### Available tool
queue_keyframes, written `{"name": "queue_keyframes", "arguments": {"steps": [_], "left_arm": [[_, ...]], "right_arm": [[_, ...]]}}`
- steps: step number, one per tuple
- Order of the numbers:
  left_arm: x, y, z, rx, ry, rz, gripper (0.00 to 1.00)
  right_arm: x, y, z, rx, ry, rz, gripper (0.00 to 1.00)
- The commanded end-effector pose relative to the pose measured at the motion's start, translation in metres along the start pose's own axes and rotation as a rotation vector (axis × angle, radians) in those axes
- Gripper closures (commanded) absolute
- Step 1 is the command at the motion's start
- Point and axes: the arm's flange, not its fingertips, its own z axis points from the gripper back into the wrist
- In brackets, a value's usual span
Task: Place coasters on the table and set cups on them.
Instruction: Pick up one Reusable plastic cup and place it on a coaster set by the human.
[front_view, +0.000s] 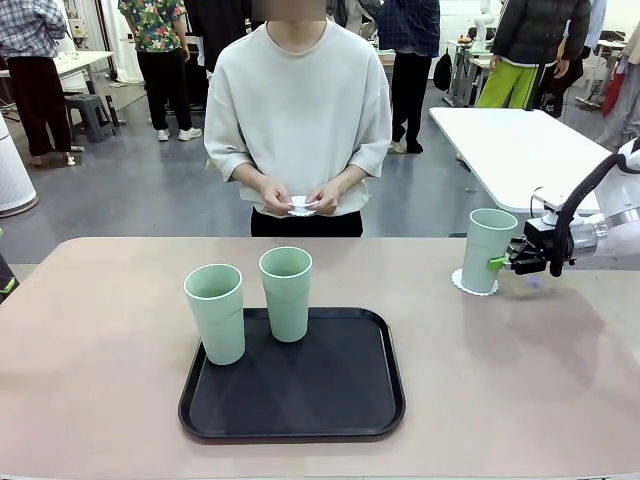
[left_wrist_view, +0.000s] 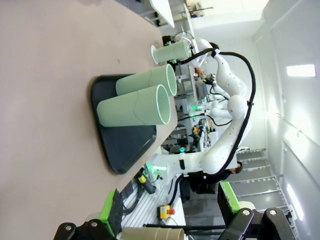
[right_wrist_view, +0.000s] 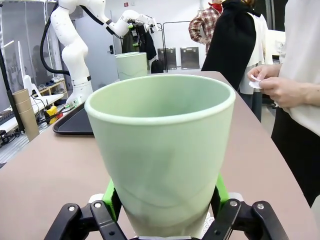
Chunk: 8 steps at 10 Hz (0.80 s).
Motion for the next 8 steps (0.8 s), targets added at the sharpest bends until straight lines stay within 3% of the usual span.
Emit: {"name": "queue_keyframes", "arguments": {"steps": [1, 4, 5, 8], "left_arm": [[-0.0001, -0.0015, 0.0004, -0.019, -0.011, -0.011, 0.00], [-0.0001, -0.0015, 0.0004, -0.019, -0.011, -0.011, 0.00], [-0.0001, -0.0015, 0.0004, -0.019, -0.011, -0.011, 0.00], [-0.0001, -0.0015, 0.0004, -0.019, -0.011, -0.011, 0.00]], "right_arm": [[0.0026, -0.0093, 0.0021, -0.001, -0.006, -0.019, 0.15], [0.0018, -0.0093, 0.0016, 0.011, -0.016, -0.025, 0.15], [0.0019, -0.0095, 0.0016, 0.018, -0.017, -0.034, 0.00], [0.0019, -0.0095, 0.0021, 0.017, 0.002, -0.047, 0.00]]}}
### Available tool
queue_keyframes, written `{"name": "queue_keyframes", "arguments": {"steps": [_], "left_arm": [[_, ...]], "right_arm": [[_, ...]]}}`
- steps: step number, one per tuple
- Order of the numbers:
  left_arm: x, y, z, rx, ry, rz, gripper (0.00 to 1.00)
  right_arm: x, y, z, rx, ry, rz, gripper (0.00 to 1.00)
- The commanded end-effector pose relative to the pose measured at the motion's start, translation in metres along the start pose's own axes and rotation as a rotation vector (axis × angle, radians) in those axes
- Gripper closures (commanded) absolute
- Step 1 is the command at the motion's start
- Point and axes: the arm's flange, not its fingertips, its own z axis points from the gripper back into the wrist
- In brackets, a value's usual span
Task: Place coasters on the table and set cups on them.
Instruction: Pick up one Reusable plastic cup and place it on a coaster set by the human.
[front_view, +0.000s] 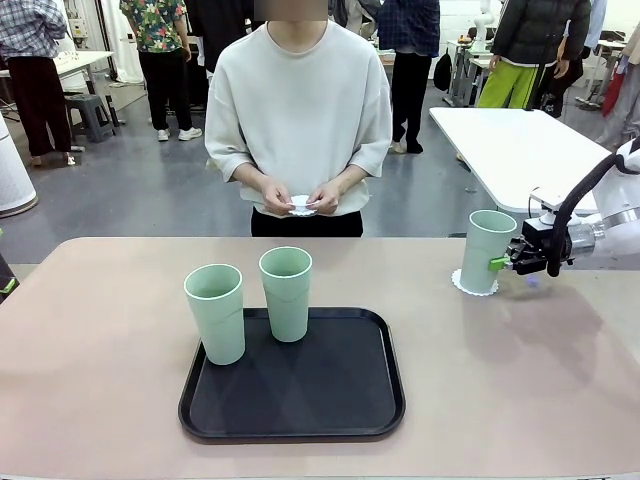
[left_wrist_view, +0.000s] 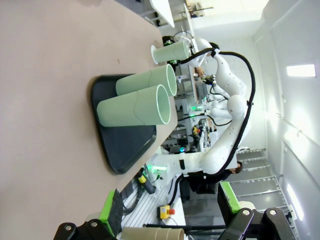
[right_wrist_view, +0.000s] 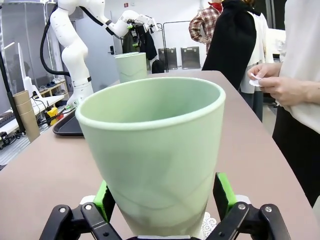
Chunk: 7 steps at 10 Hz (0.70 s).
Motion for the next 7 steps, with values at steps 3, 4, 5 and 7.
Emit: {"name": "queue_keyframes", "arguments": {"steps": [3, 4, 5, 7], "left_arm": [[-0.0001, -0.0015, 0.0004, -0.019, -0.011, -0.011, 0.00], [-0.0001, -0.0015, 0.0004, -0.019, -0.011, -0.011, 0.00], [-0.0001, -0.0015, 0.0004, -0.019, -0.011, -0.011, 0.00], [-0.0001, -0.0015, 0.0004, -0.019, -0.011, -0.011, 0.00]], "right_arm": [[0.0023, -0.0076, 0.0057, 0.019, 0.030, -0.049, 0.00], [0.0021, -0.0082, 0.0068, 0.021, 0.040, -0.060, 0.00], [0.0014, -0.0088, 0.0084, 0.029, 0.043, -0.071, 0.00], [-0.0004, -0.0107, 0.0119, 0.033, 0.062, -0.090, 0.00]]}}
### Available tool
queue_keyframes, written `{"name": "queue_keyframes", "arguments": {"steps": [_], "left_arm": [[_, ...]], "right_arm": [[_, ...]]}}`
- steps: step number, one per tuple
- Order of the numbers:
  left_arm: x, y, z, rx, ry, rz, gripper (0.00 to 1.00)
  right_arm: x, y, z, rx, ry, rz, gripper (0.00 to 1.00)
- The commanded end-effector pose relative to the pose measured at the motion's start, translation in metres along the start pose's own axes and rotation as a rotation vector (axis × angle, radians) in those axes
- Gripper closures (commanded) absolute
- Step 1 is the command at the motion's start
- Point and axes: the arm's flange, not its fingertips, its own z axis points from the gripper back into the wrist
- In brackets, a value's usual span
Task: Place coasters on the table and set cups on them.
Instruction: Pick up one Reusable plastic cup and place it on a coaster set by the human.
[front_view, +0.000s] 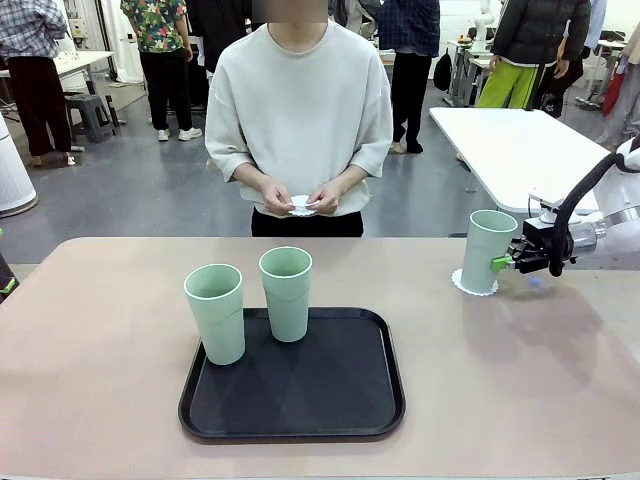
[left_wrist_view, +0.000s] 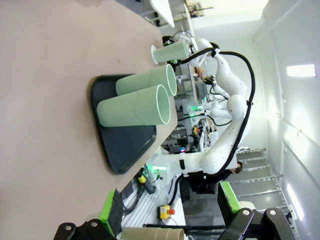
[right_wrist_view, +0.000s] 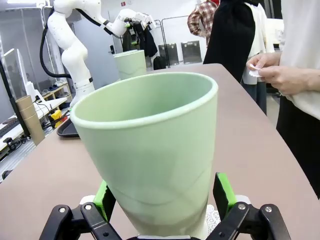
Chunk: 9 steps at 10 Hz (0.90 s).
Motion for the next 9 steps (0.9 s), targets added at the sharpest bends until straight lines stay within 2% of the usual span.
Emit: {"name": "queue_keyframes", "arguments": {"steps": [1, 5, 9], "left_arm": [[0.000, -0.002, 0.000, -0.019, -0.011, -0.011, 0.00], [0.000, -0.002, 0.000, -0.019, -0.011, -0.011, 0.00], [0.000, -0.002, 0.000, -0.019, -0.011, -0.011, 0.00]], "right_arm": [[-0.002, -0.010, 0.010, 0.022, 0.050, -0.029, 0.00], [-0.004, -0.008, 0.024, 0.045, 0.047, -0.030, 0.00], [-0.001, -0.003, 0.050, -0.027, 0.072, -0.046, 0.00]]}}
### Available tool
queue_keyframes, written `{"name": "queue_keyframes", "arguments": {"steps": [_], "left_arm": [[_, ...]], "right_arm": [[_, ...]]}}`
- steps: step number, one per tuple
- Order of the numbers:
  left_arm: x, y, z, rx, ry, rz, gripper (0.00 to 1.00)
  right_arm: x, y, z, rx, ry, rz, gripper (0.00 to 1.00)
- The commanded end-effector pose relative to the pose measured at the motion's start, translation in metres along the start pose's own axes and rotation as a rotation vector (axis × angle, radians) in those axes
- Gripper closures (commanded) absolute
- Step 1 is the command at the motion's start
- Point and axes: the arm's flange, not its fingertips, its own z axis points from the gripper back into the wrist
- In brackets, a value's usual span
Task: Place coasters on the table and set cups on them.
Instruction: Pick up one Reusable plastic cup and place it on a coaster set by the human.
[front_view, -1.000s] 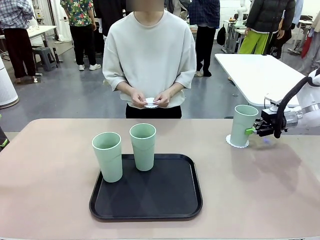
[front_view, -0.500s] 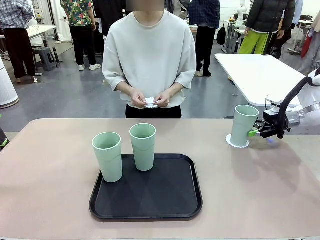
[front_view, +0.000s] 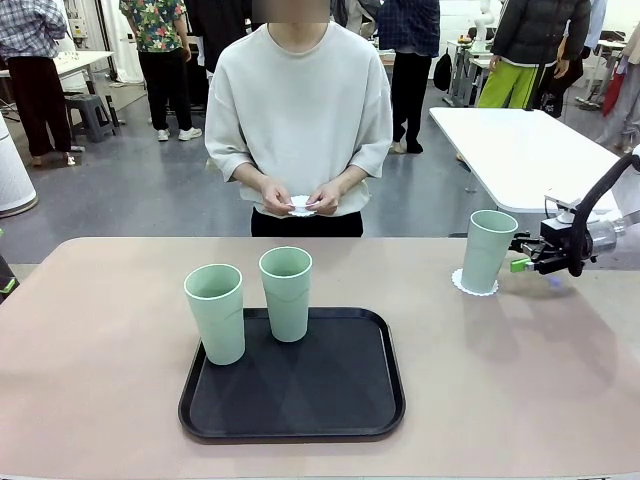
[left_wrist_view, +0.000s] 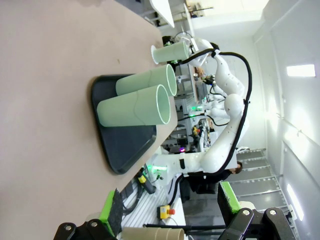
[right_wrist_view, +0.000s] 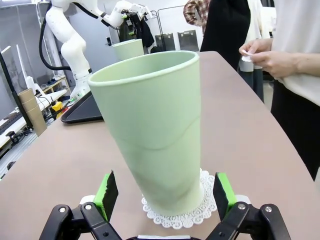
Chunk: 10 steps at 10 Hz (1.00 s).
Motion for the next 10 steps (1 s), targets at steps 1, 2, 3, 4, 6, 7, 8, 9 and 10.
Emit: {"name": "queue_keyframes", "arguments": {"steps": [1, 2, 3, 4, 6, 7, 8, 9, 10], "left_arm": [[0.000, -0.001, 0.000, -0.019, -0.011, -0.011, 0.00], [0.000, -0.001, 0.000, -0.019, -0.011, -0.011, 0.00], [0.000, -0.001, 0.000, -0.019, -0.011, -0.011, 0.00], [0.000, -0.001, 0.000, -0.019, -0.011, -0.011, 0.00], [0.000, -0.001, 0.000, -0.019, -0.011, -0.011, 0.00], [0.000, -0.001, 0.000, -0.019, -0.011, -0.011, 0.00], [0.000, -0.001, 0.000, -0.019, -0.011, -0.011, 0.00], [0.000, -0.001, 0.000, -0.019, -0.011, -0.011, 0.00], [0.000, -0.001, 0.000, -0.019, -0.011, -0.011, 0.00]], "right_arm": [[0.006, -0.003, 0.013, -0.025, 0.039, -0.025, 0.00], [0.011, 0.001, 0.022, -0.053, 0.075, -0.031, 0.00], [0.022, 0.009, 0.029, -0.089, 0.113, -0.046, 0.00], [0.038, 0.024, 0.032, -0.145, 0.233, -0.122, 0.00], [0.084, 0.069, 0.038, -0.237, 0.601, -0.352, 0.00], [0.108, 0.092, 0.038, -0.307, 0.778, -0.431, 0.00], [0.131, 0.115, 0.030, -0.352, 0.900, -0.490, 0.00], [0.154, 0.134, 0.015, -0.387, 0.943, -0.506, 0.00], [0.175, 0.148, 0.001, -0.430, 0.938, -0.495, 0.00]]}}
